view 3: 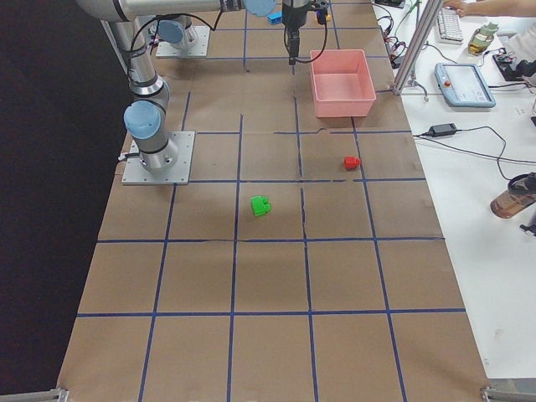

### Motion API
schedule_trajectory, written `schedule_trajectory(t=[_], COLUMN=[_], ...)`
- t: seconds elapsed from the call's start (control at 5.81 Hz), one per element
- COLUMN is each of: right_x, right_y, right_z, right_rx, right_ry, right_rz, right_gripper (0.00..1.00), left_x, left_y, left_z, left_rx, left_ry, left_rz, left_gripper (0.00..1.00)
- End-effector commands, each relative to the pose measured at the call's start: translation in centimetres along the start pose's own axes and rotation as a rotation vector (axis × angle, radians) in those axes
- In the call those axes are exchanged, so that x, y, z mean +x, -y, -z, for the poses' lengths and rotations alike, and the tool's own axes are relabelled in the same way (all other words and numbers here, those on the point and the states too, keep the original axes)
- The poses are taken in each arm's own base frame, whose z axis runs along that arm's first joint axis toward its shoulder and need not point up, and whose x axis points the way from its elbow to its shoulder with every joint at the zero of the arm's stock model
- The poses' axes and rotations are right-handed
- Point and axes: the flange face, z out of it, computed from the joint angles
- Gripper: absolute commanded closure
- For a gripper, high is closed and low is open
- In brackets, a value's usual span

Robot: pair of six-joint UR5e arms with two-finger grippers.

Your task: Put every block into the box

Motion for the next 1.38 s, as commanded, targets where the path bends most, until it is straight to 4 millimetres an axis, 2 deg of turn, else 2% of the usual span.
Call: schedule_trajectory(t=[0.0,0.34,0.52,0.69,0.86,1.03,1.2], right_x=[0.0,0.0,0.0,0.0,0.0,0.0,0.1], right_y=[0.0,0.0,-0.1,-0.2,-0.3,-0.2,-0.2], right_z=[-0.1,-0.1,-0.3,-1.2,-1.1,-1.2,-1.3], right_rx=[-0.002,-0.002,-0.006,-0.021,-0.020,-0.020,-0.025], right_ry=[-0.001,0.000,0.000,-0.002,-0.002,-0.003,-0.005], right_rz=[0.000,0.000,0.000,-0.002,-0.002,-0.002,0.000], right_gripper=[0.00,0.00,0.00,0.00,0.00,0.00,0.00], left_x=[0.0,-0.7,-2.9,-6.2,-11.3,-17.9,-21.8], left_y=[-0.2,-0.3,0.1,0.2,0.1,-0.3,-0.9], left_z=[0.2,0.4,-0.1,-2.2,-4.4,-7.1,-8.5], left_rx=[0.003,0.007,-0.012,-0.049,-0.092,-0.146,-0.139], left_ry=[0.004,0.015,0.020,0.047,0.049,0.035,0.028], left_rz=[0.000,0.004,0.041,0.096,0.190,0.302,0.311], left_gripper=[0.01,0.01,0.01,0.01,0.01,0.01,0.01])
